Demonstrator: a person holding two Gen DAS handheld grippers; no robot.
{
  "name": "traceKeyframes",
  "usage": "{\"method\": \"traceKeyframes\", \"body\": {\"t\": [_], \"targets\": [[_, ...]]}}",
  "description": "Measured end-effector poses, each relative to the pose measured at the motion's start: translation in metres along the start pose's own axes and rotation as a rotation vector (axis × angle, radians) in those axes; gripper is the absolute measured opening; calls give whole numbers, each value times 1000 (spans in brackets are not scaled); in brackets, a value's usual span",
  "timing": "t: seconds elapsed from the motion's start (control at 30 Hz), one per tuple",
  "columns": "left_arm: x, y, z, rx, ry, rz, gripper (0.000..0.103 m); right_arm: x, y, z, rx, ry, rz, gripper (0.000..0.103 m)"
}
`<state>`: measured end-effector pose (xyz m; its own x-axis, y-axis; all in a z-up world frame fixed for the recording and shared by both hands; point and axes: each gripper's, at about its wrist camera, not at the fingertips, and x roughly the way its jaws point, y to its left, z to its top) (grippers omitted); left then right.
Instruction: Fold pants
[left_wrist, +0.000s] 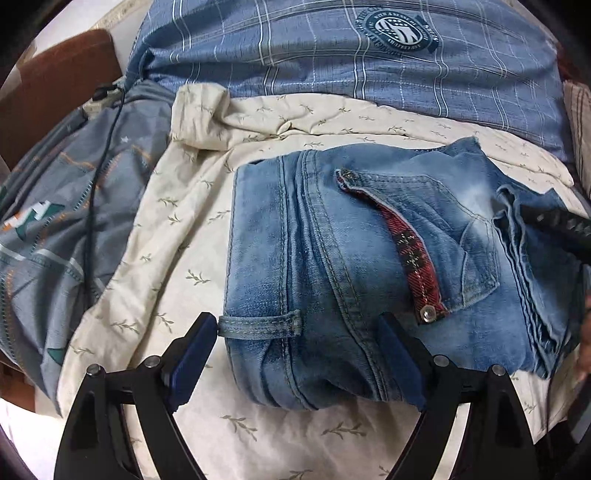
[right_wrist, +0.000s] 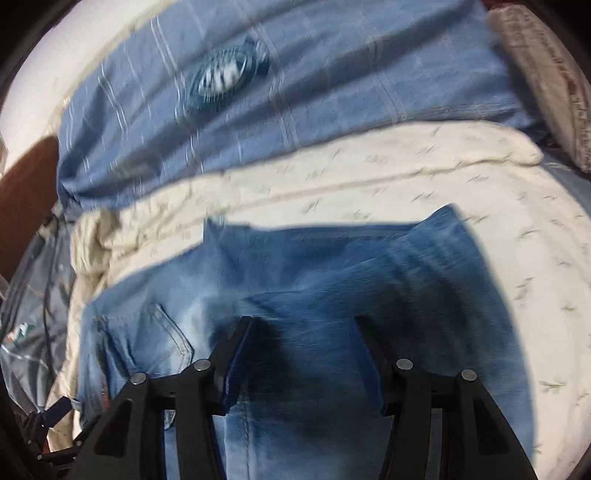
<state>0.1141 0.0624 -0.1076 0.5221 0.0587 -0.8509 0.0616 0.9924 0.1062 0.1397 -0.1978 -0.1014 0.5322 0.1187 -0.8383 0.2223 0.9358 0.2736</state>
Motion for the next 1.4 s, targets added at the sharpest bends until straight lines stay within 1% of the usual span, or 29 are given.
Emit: {"method": "traceKeyframes", "body": {"t": [0.1,0.17,0.27,0.37,0.47,0.53,0.6,0.7,0.77,0.87,0.97,1.07,1.2,1.27,1.3,1.37,1.4], "targets": [[7,-1,4,-2,17,3,93,10,16,1,-94,-18,-77,57],[12,-1,6,2,22,12,97,17,18,4,-104,-14,-91,57],[16,2,8,-20,36,-7,98,22,10,11,-69,-8,-56,57],[12,9,6,-55,41,-26,98,18,8,14,-53,-4,-22,57],[-4,16,0,-75,6,-40,97,5,0,14,-11,-22,52,57],[-16,22,-5,-86,-19,-38,97,-9,-4,13,-6,-64,101,57],[-26,32,-10,-103,-34,-27,97,-20,-5,8,-23,-93,119,57],[-38,48,-15,-139,-44,-15,97,-28,-5,-5,-45,-68,134,57],[-41,56,-19,-155,-43,-6,97,-33,-4,-15,-69,-49,127,57],[-45,59,-28,-168,-38,-5,97,-47,-5,-27,-111,-73,113,57],[-45,54,-35,-144,-29,-1,97,-60,-14,-37,-132,-84,105,57],[-43,52,-41,-140,-19,-2,97,-66,-20,-47,-144,-72,94,57],[-40,60,-48,-167,-2,-5,97,-65,-19,-63,-212,-49,27,57],[-36,67,-52,-190,14,-7,97,-52,-16,-73,-252,19,-11,57],[-34,71,-54,-205,25,-11,97,-44,-11,-80,-298,46,-57,57],[-33,77,-57,-231,40,-23,97,-48,0,-84,-367,5,-105,57],[-33,79,-58,-240,41,-33,97,-50,3,-85,-383,-2,-105,57]]}}
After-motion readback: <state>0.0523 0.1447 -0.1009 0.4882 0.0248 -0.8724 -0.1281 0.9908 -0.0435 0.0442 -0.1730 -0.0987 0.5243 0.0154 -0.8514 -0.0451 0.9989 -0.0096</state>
